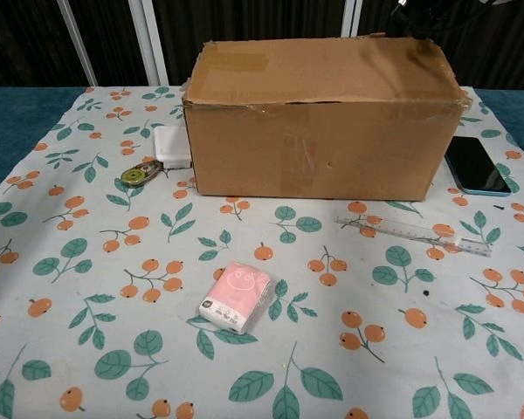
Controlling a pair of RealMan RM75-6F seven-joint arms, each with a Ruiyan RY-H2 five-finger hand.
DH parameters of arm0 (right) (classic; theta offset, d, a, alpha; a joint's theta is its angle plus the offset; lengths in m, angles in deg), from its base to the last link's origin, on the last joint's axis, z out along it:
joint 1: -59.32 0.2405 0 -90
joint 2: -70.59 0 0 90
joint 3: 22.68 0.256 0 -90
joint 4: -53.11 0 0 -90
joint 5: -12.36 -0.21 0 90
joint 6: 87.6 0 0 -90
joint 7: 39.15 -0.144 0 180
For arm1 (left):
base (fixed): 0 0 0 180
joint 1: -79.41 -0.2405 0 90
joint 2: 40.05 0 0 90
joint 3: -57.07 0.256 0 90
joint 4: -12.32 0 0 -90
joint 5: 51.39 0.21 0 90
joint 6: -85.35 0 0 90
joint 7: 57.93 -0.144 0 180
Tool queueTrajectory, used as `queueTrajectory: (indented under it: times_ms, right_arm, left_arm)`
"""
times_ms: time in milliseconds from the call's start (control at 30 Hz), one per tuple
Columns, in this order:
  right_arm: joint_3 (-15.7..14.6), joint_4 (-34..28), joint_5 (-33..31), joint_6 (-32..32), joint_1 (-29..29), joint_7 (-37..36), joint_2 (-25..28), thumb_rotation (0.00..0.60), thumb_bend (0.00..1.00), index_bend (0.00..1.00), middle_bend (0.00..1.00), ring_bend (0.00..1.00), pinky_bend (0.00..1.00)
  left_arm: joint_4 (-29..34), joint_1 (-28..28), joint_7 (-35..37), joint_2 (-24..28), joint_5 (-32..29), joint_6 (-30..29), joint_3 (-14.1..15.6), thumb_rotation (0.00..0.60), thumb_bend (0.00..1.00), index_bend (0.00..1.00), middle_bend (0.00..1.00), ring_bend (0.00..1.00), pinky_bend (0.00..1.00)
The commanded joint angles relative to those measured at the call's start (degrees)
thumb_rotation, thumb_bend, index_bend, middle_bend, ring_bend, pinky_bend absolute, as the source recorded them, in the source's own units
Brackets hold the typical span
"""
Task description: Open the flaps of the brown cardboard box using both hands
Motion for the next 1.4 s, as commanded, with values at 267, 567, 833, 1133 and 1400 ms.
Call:
queueTrajectory:
  times_ms: [267,567,833,1133,1400]
  right_arm:
    - [0.04,-1.06,0.73,0.90,0.13,-0.28,0.23,0.600,1.00,0.46,0.42,0.41,0.35]
    - [-0.06,-2.38,0.17,1.79,0.94,0.51,1.11,0.600,1.00,0.55,0.46,0.45,0.39]
    - [0.12,-3.92,-0.70,2.34,1.92,1.34,2.37,0.600,1.00,0.56,0.47,0.46,0.39]
    - [0.61,-7.19,-1.43,3.53,2.66,1.81,4.81,0.600,1.00,0.56,0.47,0.46,0.39]
    - [1.37,-12.30,-3.12,4.64,3.93,2.47,8.03,0.600,1.00,0.56,0.47,0.46,0.39]
  left_arm:
    - [0.33,-0.15,0.57,0.21,-0.35,0.47,-0.47,0.600,0.14,0.00,0.00,0.00,0.01]
    - [0.66,-0.15,0.82,0.31,-0.39,0.91,-0.75,0.600,0.14,0.00,0.00,0.00,0.01]
    - [0.76,-0.21,1.02,0.33,-0.20,0.90,-0.96,0.600,0.14,0.00,0.00,0.00,0.01]
    - [0.80,-0.26,1.19,0.28,-0.23,1.08,-1.15,0.600,0.14,0.00,0.00,0.00,0.01]
    - [0.79,-0.34,1.32,0.21,-0.03,0.97,-1.25,0.600,0.14,0.00,0.00,0.00,0.01]
